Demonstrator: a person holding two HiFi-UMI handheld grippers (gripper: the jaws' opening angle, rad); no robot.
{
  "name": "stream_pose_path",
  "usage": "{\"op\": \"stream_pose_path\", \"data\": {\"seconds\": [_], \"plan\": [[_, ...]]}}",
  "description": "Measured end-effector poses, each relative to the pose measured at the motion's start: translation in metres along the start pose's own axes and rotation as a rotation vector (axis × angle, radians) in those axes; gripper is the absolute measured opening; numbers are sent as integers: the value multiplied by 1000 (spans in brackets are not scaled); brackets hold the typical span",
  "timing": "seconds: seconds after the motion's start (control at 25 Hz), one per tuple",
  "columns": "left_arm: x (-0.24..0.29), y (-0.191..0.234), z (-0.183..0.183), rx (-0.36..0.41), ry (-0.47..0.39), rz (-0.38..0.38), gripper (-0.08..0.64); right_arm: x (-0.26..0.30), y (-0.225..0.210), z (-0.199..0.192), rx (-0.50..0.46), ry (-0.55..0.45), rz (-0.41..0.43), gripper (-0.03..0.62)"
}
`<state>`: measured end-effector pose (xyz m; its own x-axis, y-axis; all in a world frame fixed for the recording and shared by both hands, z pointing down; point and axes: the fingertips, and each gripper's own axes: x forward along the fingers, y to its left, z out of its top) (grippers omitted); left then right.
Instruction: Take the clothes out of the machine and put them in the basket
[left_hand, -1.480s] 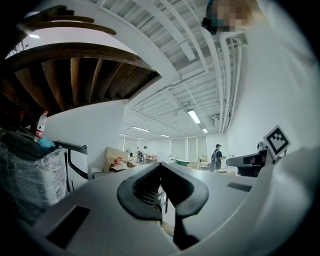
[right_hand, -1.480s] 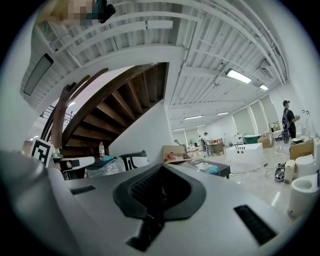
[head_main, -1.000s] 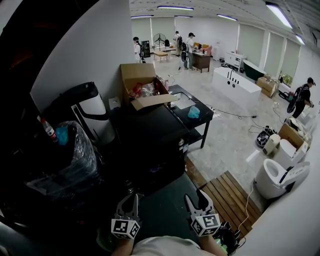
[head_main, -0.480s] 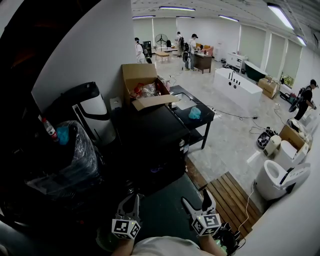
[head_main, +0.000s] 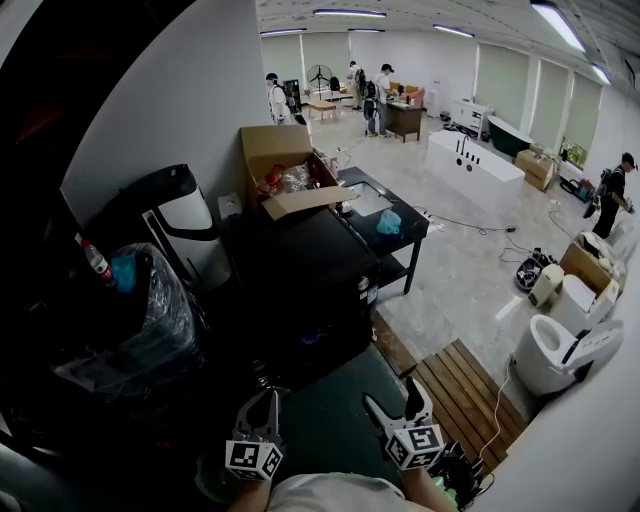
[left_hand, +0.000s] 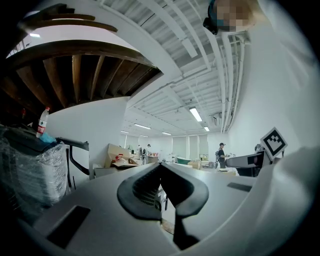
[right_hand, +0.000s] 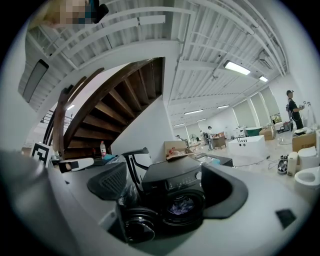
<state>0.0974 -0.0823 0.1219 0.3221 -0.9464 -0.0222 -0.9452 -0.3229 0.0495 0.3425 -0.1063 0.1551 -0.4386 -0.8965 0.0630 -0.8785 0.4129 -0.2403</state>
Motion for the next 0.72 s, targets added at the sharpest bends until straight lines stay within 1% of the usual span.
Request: {"op": "stream_pose_path", "data": {"seconds": [0.16, 0.36, 0.72], "plan": [[-3, 7, -6, -32, 8, 22, 17, 3, 4, -1, -17, 21, 14, 456], [1, 14, -11, -42, 13, 33, 17, 14, 4, -2, -26, 36, 26, 454], [37, 35, -16, -40, 13, 23, 17, 54, -2, 0, -42, 44, 30, 451]]}}
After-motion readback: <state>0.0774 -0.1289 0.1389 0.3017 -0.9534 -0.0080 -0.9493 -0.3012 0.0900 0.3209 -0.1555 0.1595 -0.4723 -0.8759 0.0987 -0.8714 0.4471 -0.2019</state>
